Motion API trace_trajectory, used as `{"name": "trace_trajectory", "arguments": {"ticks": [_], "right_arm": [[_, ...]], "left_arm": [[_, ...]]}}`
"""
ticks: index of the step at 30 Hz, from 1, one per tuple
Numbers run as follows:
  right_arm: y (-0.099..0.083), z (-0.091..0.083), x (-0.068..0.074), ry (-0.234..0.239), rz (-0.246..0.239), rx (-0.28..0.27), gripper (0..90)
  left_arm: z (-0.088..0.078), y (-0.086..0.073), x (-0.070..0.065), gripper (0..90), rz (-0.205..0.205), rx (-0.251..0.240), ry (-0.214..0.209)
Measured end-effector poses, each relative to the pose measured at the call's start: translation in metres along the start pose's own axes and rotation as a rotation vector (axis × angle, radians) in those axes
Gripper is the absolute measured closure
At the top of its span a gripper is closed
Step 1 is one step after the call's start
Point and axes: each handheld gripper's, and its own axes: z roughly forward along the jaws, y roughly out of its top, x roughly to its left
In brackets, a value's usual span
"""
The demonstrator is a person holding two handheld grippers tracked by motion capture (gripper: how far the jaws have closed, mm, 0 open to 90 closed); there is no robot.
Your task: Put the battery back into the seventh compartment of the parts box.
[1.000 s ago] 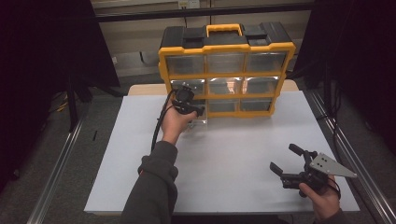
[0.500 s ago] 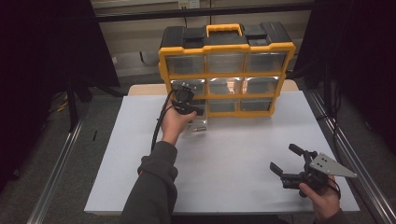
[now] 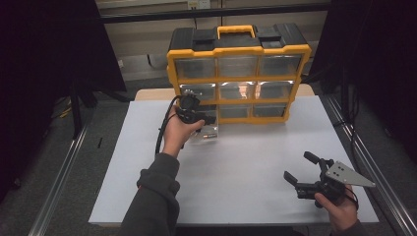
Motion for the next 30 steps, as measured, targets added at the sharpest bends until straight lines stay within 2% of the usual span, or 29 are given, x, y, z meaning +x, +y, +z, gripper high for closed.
{"name": "trace_trajectory", "arguments": {"ticks": [1,2,5,7,8,10,12,15,20,24,25,30], "right_arm": [[0.0,0.0,0.0,0.0,0.0,0.0,2.3],[0.0,0.001,0.0,-0.002,-0.001,0.0,2.3],[0.0,0.002,0.0,-0.002,-0.004,0.001,2.3],[0.0,0.002,0.0,0.003,-0.009,0.002,2.3],[0.0,0.002,0.0,0.001,-0.009,0.002,2.3],[0.0,0.002,0.001,-0.004,-0.002,0.0,2.3],[0.0,0.002,0.0,0.0,-0.009,0.002,2.3],[0.0,0.002,0.0,0.0,-0.01,0.003,2.3],[0.0,0.003,0.0,-0.002,-0.008,0.004,2.3],[0.0,0.002,0.0,-0.002,-0.003,0.001,2.3],[-0.001,0.001,0.001,-0.004,0.002,0.007,2.3],[0.0,-0.001,0.0,-0.017,0.01,-0.002,2.3]], "left_arm": [[0.0,-0.001,-0.001,44.7,-0.016,-0.017,-0.004],[-0.002,-0.002,-0.001,41.1,0.002,-0.017,-0.011],[-0.007,-0.004,-0.002,36.6,0.018,-0.051,-0.021],[-0.008,-0.005,-0.002,33.5,0.009,-0.073,-0.037],[-0.009,-0.006,-0.001,31.5,0.032,-0.07,-0.041],[-0.01,-0.007,-0.002,27.7,0.028,-0.08,-0.044],[-0.012,-0.009,-0.003,26.0,0.045,-0.085,-0.052],[-0.014,-0.012,-0.003,21.7,0.05,-0.102,-0.07],[-0.018,-0.02,-0.003,15.7,0.081,-0.099,-0.065],[-0.022,-0.025,-0.004,11.7,0.09,-0.117,-0.073],[-0.026,-0.028,-0.005,10.5,0.106,-0.127,-0.074],[-0.032,-0.033,-0.006,7.7,0.106,-0.156,-0.087]]}}
